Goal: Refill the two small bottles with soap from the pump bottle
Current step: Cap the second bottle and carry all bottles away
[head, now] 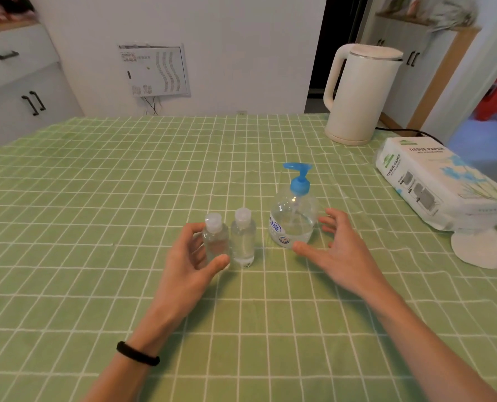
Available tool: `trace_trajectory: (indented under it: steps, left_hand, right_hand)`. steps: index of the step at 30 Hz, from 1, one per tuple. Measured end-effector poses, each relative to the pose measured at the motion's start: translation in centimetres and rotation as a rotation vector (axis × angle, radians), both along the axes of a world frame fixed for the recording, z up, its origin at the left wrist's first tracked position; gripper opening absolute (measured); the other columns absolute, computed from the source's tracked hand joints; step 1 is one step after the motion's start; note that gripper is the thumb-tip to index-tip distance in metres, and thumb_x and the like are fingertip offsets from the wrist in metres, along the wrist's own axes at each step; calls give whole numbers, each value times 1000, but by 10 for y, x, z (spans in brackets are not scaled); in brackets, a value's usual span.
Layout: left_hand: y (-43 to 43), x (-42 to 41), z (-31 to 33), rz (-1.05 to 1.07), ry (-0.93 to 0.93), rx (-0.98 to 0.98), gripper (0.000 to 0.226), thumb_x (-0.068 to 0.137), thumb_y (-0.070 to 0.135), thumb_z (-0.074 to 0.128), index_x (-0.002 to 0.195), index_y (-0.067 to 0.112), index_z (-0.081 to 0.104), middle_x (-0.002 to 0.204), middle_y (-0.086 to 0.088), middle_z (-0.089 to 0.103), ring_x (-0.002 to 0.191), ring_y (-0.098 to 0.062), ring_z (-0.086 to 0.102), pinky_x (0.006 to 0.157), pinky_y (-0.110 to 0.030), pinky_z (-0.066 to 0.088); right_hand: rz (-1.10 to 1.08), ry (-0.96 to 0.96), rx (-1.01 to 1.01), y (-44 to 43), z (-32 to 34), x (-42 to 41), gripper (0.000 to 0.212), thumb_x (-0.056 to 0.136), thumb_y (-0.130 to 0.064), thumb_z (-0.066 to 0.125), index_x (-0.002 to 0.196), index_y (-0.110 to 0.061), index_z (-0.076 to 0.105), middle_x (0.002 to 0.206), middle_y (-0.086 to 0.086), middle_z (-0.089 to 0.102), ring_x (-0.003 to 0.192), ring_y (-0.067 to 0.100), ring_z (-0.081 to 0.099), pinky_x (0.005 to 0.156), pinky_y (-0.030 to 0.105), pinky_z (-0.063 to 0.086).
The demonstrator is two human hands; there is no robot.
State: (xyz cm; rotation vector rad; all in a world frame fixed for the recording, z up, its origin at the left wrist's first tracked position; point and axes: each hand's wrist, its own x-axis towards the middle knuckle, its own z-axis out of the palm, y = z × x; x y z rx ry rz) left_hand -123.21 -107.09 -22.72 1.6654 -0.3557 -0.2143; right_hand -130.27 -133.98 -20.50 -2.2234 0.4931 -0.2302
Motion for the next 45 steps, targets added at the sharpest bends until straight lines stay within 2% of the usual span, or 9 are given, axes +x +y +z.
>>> trace_trajectory:
  steps: [4,7,11,16,25,32,36,40,45]
  left_hand:
    - [-8,11,1,-80,-3,63,67,82,-7,83,136,17,52,132,1,73,122,-16,72,106,-33,57]
    - [-17,19,5,-80,-43,152,82,71,5,95,139,28,56,132,9,72,120,-7,70,101,-28,58]
    - [-23,32,7,-126,-53,190,83,64,12,100,136,28,62,133,9,74,124,-12,70,110,-45,54]
    - [-24,36,4,-172,-23,160,68,58,39,95,122,29,74,124,6,79,114,-15,76,103,-45,57]
    - [-29,28,3,-104,-19,97,65,56,43,93,115,21,78,112,2,83,103,-19,80,99,-49,60]
    - [-21,8,2,-3,67,-6,59,54,36,95,111,25,81,112,-1,83,107,-23,79,103,-53,56]
    - [-3,-11,7,-21,54,-63,56,62,32,93,116,33,79,118,-2,82,111,-23,78,99,-45,58]
    - [28,-45,12,50,95,-215,61,61,27,99,118,28,77,121,-13,80,114,-31,77,88,-29,63]
    - [81,-107,18,234,113,-227,57,64,36,99,117,32,78,125,-12,79,118,-32,75,98,-37,61]
  right_hand:
    - [16,-34,22,1,-7,16,121,71,-60,92,164,-25,23,165,-10,46,145,12,50,120,39,39]
    - [39,-53,79,1,-9,24,119,66,-64,91,162,-30,27,148,-23,50,129,3,53,106,27,40]
    - [68,-76,90,-1,-11,28,101,63,-67,90,145,-46,35,121,-39,55,106,-16,58,81,10,41]
    - [62,-93,85,-1,-16,32,92,66,-60,92,139,-50,38,125,-33,61,108,-18,60,79,10,44]
    - [23,-145,56,3,-16,31,81,60,-65,91,124,-56,42,114,-45,60,102,-21,61,76,12,49]
    - [52,-172,90,6,-15,10,82,57,-66,91,125,-54,47,113,-33,68,98,-7,69,83,27,60]
    - [124,-250,244,16,-4,-9,73,57,-64,91,118,-65,50,118,-43,66,104,-13,68,83,17,54]
    - [223,-295,549,46,11,-25,66,61,-56,89,122,-56,64,120,-21,78,106,3,77,79,21,63]
    - [337,-260,781,109,15,-36,47,61,-59,78,108,-63,73,114,-15,82,102,4,79,75,21,62]
